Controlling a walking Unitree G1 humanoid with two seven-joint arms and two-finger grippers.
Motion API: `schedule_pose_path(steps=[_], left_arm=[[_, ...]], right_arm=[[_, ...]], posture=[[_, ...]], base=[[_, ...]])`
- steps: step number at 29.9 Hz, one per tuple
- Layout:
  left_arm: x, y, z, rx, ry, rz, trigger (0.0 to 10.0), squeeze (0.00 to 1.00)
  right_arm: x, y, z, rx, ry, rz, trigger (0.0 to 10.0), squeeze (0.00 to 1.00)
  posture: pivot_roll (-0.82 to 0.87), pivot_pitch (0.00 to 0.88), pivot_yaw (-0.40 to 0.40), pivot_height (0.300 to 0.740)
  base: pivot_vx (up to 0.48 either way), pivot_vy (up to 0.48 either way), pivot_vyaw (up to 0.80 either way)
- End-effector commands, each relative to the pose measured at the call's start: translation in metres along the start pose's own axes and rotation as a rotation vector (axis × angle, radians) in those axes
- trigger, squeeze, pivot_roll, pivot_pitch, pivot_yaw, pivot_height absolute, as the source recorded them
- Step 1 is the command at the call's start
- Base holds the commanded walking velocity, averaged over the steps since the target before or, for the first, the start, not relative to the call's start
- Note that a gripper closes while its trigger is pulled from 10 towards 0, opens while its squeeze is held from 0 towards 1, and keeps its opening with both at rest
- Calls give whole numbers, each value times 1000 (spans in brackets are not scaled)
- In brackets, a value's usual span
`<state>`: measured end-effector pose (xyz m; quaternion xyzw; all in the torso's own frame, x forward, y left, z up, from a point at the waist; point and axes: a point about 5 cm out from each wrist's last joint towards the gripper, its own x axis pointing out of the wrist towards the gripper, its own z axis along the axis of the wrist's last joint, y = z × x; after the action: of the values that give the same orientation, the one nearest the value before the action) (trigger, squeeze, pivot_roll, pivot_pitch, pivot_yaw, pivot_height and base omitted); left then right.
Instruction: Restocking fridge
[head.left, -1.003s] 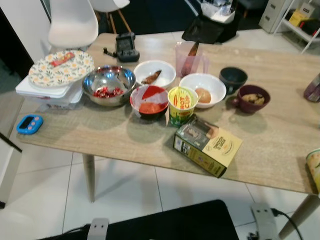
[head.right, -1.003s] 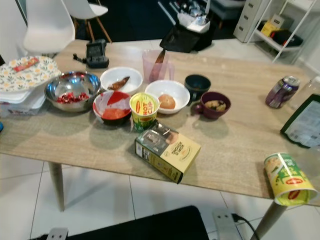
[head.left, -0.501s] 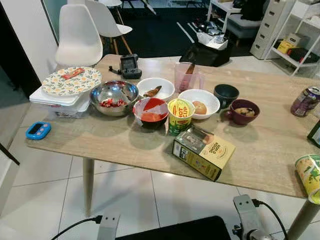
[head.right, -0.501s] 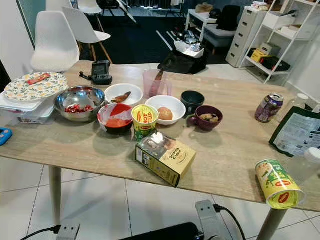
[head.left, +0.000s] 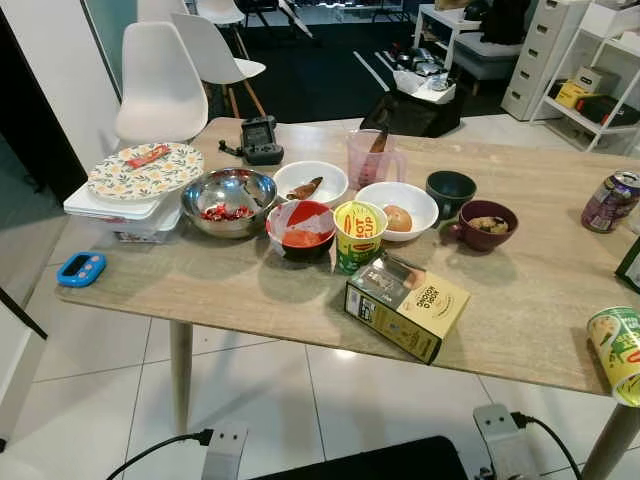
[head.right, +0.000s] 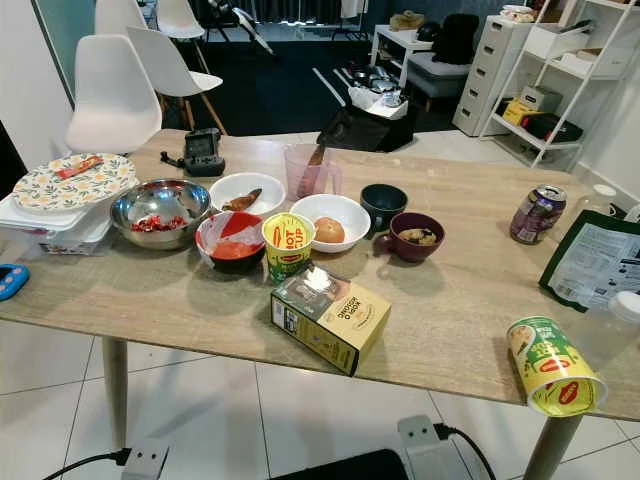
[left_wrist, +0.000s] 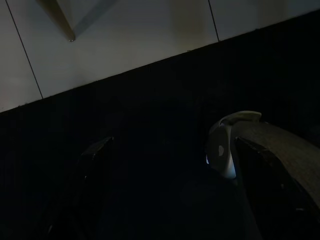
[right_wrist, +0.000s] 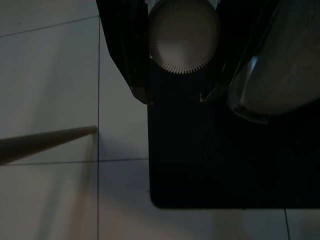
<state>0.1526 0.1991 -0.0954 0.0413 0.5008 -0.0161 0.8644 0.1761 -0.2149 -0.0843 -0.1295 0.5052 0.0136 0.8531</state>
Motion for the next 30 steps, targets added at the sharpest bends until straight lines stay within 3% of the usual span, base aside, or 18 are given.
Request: schedule_pose_path(steps=[1,30], left_arm=[[-1,-5,-8,-13,30,-4,10000,0],[-3,0,-18,-24,78,17,10000,0]], right_arm=[[-1,-7,-3,-11,12,-18,10000,0],[0,3,-3,-28,14,-1,10000,0]], posture=[[-8,0,-49,740],[-5,0,-41,740]], base=[[0,0,0],[0,0,0]])
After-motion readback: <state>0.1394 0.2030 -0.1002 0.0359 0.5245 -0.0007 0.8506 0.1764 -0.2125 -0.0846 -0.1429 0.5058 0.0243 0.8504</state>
